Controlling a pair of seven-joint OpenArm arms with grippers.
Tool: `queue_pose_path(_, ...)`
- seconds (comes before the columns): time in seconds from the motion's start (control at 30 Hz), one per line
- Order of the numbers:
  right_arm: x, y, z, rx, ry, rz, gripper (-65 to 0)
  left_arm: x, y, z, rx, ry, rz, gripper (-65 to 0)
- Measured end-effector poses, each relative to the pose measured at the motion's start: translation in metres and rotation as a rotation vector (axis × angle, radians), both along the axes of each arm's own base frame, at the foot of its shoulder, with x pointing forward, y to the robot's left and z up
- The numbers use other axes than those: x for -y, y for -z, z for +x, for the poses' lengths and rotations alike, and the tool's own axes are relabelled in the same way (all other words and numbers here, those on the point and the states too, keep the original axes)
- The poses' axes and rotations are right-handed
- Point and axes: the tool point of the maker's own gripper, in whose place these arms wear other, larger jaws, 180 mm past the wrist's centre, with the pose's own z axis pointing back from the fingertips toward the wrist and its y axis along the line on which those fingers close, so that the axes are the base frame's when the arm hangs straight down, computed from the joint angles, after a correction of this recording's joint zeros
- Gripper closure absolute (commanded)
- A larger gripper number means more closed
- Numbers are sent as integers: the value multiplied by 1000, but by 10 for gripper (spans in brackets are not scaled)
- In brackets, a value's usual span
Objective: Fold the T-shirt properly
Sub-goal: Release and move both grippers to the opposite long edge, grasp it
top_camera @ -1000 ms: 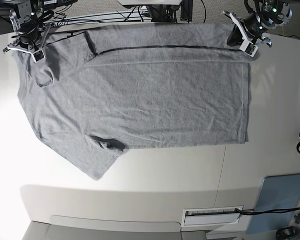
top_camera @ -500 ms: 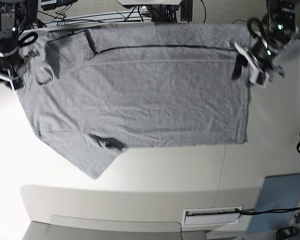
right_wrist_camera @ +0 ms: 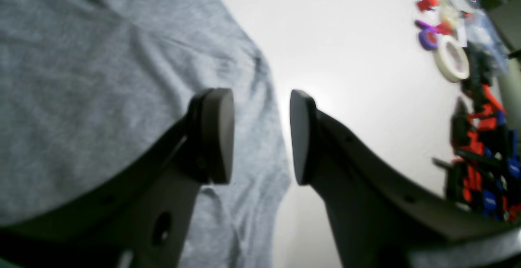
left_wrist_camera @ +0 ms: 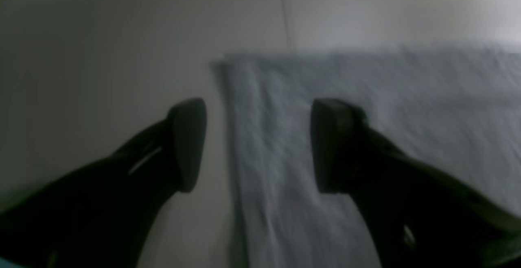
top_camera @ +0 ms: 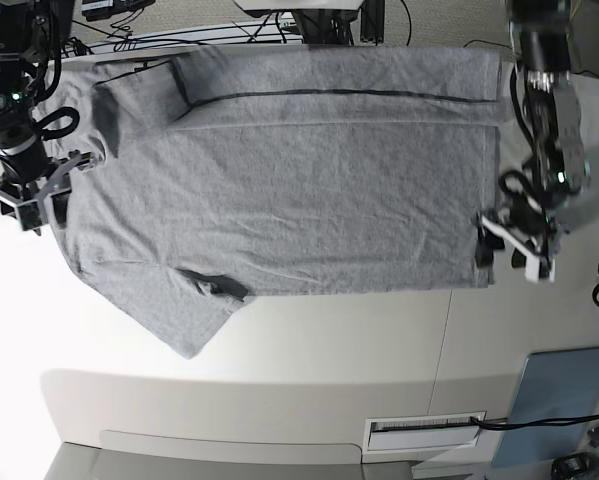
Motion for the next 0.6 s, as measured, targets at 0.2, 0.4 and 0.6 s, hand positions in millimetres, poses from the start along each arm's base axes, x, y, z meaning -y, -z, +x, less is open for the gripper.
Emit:
queue_pose_path(0.2, -16, 9, 1, -25, -40, 16, -228, -7, 28, 34, -151, -21, -14, -406)
queue_pose_path(0.4, -15, 12, -1, -44, -33, 22, -228, -21, 48, 47, -258, -69, -1, -406)
queue_pose_path(0.6, -16, 13, -1, -45, -34, 23, -228, -15, 51, 46, -356, -9, 1, -406)
